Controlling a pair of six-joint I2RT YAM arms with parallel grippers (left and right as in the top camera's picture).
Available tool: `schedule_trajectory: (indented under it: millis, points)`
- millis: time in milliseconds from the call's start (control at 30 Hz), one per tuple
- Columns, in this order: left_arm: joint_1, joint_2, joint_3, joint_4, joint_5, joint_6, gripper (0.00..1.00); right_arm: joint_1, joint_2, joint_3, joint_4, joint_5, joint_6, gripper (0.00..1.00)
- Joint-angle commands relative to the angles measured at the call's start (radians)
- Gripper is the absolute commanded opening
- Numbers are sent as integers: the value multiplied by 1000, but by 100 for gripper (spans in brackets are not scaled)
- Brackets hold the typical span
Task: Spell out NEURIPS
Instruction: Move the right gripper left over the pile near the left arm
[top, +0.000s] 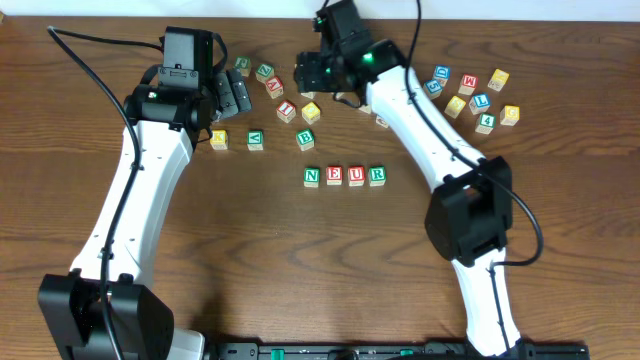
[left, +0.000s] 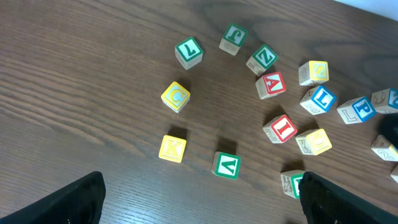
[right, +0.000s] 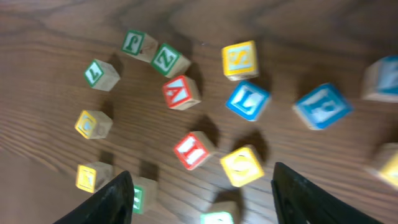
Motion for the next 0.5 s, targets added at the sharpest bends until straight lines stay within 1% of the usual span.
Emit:
schedule_trajectory:
  millis: [0, 100, 200, 467]
  points:
    - [3, 13, -1, -2, 2, 9, 98, 35, 69, 3, 23, -6, 136, 63]
    - [3, 13, -1, -2, 2, 9, 98, 55, 97, 3, 47, -6, 201, 59]
    - [3, 13, -1, -2, 2, 9, 98, 68, 124, 3, 60, -6, 255, 58]
    - [3, 13, -1, -2, 2, 9, 98, 87, 177, 3, 105, -3, 288, 59]
